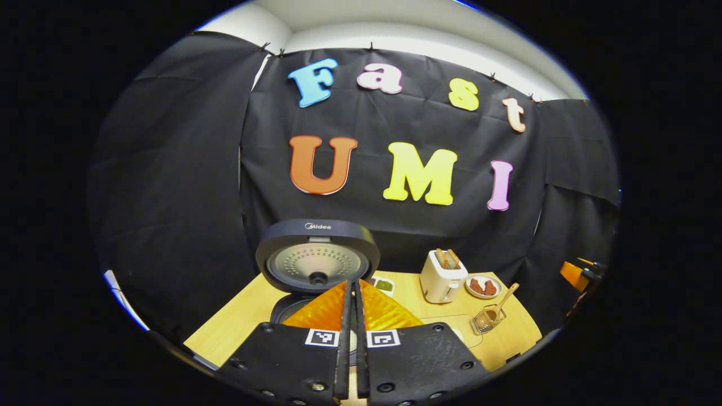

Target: Close the left gripper, press the button to open the rice cooker; take a wooden spoon from the chopstick holder with the right hand, scoop a spoonful of rice and pour it into the rice cooker, then put the wooden spoon back into the chopstick holder.

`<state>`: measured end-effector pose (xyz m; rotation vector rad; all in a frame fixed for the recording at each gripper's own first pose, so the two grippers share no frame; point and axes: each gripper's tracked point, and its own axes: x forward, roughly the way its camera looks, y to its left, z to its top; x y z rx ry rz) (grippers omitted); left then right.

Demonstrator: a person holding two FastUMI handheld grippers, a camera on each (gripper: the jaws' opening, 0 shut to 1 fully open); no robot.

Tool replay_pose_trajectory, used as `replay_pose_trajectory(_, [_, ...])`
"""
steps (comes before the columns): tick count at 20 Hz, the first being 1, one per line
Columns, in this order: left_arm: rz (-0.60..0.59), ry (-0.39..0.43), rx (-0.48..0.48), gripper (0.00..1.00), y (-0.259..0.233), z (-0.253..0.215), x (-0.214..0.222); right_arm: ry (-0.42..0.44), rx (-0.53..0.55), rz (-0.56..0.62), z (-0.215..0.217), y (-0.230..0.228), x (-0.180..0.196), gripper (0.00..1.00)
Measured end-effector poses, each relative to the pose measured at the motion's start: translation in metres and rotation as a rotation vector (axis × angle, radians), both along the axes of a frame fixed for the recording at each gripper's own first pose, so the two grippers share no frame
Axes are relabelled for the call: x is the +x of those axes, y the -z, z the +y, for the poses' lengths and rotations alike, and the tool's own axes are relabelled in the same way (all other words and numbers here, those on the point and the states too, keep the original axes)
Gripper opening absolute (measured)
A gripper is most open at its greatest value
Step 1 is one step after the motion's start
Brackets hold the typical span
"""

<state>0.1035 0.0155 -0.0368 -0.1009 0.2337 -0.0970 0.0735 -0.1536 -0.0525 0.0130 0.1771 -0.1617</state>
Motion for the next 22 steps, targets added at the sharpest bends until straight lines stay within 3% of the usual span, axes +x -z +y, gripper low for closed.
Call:
replay_pose_trajectory(1, [-0.02,0.017,-0.008,0.01,-0.006,-0.008,-0.002,0.0,0.006,0.011,-0.003,0.003,-0.001,0.95])
replay_pose_trajectory(4, [-0.057,0.002,0.003,0.97,-0.014,-0.005,-0.016,0.005,0.025,0.042,-0.011,0.016,-0.002,0.95])
replay_pose_trajectory(5, [-0.066,-0.013,0.008,0.86,-0.013,-0.004,-0.014,0.007,0.039,0.065,-0.014,0.024,-0.001,0.95])
replay_pose_trajectory(6, [-0.073,-0.017,0.008,0.94,-0.013,-0.006,-0.016,0.004,0.059,0.095,-0.015,0.035,0.0,0.95])
replay_pose_trajectory(7, [-0.086,-0.018,0.003,0.84,-0.018,-0.01,-0.017,-0.002,0.081,0.127,-0.016,0.046,0.002,1.0])
replay_pose_trajectory(8, [-0.098,-0.018,-0.004,0.94,-0.021,-0.013,-0.017,-0.006,0.101,0.156,-0.017,0.056,0.005,1.0])
replay_pose_trajectory(10, [-0.109,-0.011,-0.019,0.94,-0.022,-0.022,-0.015,-0.015,0.142,0.201,-0.02,0.076,0.013,0.95])
replay_pose_trajectory(12, [-0.104,0.006,-0.014,0.94,-0.021,-0.034,-0.012,-0.017,0.168,0.249,-0.023,0.096,0.021,1.0])
replay_pose_trajectory(20, [-0.096,-0.026,-0.058,0.94,-0.025,-0.066,0.019,-0.066,0.18,0.394,-0.053,0.162,0.093,1.0])
replay_pose_trajectory(21, [-0.09,-0.034,-0.057,0.94,-0.023,-0.068,0.024,-0.072,0.186,0.413,-0.057,0.173,0.103,0.94])
replay_pose_trajectory(22, [-0.084,-0.042,-0.056,0.94,-0.022,-0.071,0.029,-0.077,0.2,0.437,-0.061,0.183,0.111,1.0])
